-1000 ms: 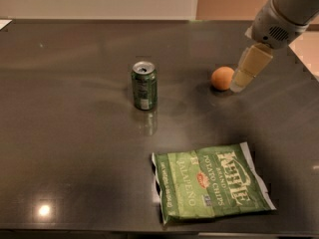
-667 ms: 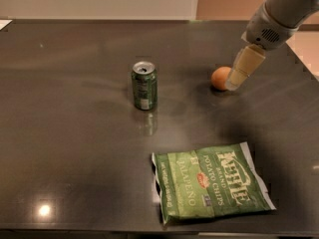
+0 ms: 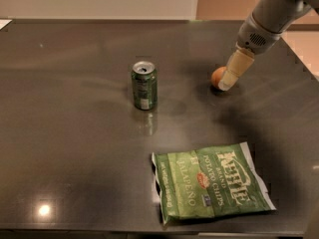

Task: Pick orange

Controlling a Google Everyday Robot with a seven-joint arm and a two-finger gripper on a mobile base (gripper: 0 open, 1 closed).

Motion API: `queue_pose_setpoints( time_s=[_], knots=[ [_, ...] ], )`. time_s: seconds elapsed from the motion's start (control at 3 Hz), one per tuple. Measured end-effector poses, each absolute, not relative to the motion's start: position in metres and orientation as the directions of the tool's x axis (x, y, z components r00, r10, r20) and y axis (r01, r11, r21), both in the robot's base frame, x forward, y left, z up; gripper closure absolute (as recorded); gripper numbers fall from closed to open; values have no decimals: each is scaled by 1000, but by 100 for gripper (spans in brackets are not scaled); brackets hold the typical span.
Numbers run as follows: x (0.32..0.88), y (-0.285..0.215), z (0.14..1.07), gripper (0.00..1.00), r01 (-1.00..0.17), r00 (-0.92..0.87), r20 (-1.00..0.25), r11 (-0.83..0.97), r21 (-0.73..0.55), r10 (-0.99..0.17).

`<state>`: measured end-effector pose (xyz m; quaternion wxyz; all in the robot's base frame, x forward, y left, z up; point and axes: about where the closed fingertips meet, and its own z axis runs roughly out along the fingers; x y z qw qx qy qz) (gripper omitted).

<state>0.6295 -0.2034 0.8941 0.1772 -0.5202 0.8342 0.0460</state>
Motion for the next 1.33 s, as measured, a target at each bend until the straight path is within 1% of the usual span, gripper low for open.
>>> queue_pose_setpoints(
  time_s=[1.0,1.33],
  knots=[
    [650,-209,858,0,-884,-437,-273,465,-46,-857],
    [650,-212,849,16,-886,-439,-249,463,-42,-863]
  ],
)
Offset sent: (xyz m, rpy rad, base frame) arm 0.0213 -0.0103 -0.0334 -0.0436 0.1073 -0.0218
